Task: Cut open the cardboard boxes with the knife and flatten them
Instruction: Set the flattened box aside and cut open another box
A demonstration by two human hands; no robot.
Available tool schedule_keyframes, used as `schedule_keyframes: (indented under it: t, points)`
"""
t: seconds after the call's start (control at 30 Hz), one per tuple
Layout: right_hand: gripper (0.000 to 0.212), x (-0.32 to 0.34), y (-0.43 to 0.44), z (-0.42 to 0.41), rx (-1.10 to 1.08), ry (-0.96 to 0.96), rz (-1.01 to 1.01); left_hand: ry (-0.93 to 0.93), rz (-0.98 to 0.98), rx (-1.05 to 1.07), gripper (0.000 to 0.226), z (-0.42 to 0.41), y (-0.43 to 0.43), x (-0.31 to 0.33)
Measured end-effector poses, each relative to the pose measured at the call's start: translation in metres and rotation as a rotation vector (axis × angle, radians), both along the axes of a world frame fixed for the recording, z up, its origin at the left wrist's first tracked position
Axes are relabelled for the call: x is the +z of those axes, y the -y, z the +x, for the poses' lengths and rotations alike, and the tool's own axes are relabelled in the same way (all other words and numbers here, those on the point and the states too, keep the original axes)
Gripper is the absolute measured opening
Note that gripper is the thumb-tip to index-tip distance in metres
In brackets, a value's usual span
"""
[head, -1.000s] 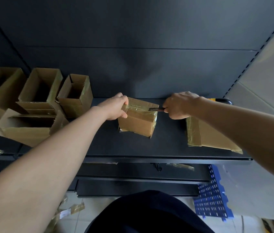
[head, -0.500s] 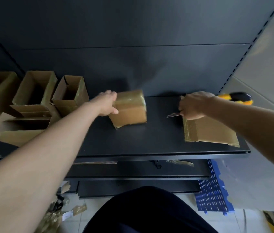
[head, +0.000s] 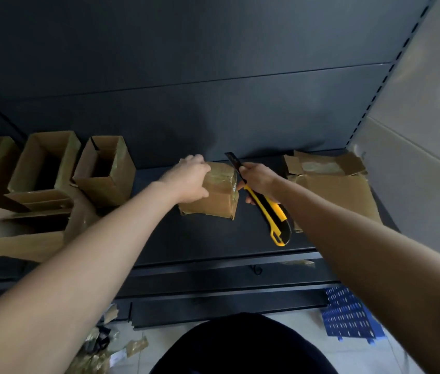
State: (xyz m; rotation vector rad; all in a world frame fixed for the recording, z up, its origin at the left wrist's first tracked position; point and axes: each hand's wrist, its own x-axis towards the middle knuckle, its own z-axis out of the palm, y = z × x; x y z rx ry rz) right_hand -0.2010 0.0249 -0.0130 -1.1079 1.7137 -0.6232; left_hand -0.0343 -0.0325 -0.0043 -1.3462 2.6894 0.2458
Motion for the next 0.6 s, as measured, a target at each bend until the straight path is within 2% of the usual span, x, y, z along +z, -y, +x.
schedule_keyframes:
  t: [0.1, 0.2, 0.6]
  points:
    - [0.032, -0.009, 0.003, -0.001, -0.103, 0.107, 0.026, -0.111, -0.019, -0.005, 0.05, -0.003, -0.005, -0.011]
    - [0.032, -0.012, 0.005, -0.004, -0.109, 0.124, 0.036, -0.149, -0.024, -0.015, 0.047, -0.001, -0.006, -0.012]
    - [0.031, -0.015, 0.003, 0.001, -0.091, 0.163, -0.003, -0.03, 0.223, 0.042, 0.05, -0.011, 0.001, 0.006]
